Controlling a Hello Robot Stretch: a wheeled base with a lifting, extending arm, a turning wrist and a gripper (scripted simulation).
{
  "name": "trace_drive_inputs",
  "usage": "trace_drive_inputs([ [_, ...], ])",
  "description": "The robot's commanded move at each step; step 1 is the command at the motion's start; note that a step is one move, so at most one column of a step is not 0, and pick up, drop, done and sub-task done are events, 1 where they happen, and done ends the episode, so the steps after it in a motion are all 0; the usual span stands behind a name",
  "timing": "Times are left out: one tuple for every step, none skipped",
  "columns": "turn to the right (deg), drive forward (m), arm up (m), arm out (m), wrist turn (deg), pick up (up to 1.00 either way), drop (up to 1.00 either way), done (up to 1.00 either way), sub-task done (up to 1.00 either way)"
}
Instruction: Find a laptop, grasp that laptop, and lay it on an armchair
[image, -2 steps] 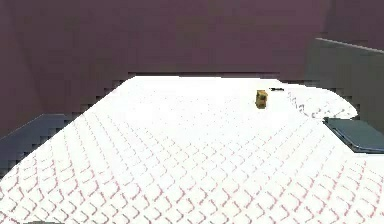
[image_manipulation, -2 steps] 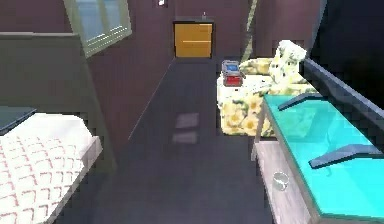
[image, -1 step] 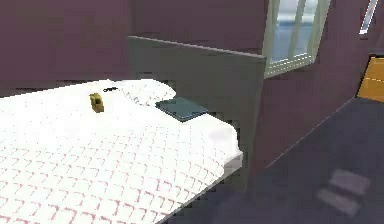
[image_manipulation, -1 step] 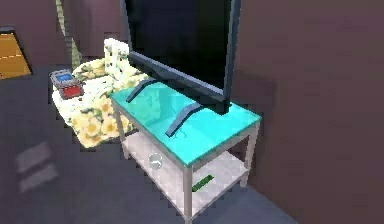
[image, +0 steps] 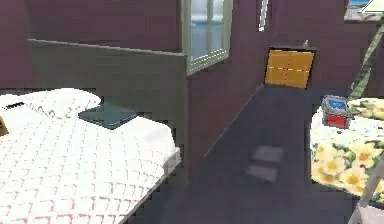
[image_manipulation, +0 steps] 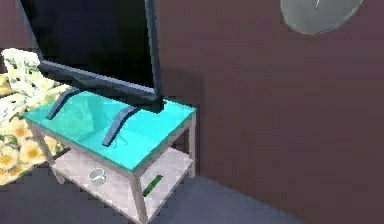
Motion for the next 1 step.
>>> trace_drive_inputs([
  [0.0, 0.95, 0.0, 0.0, 0.0, 0.0, 0.0, 0.0, 0.0],
])
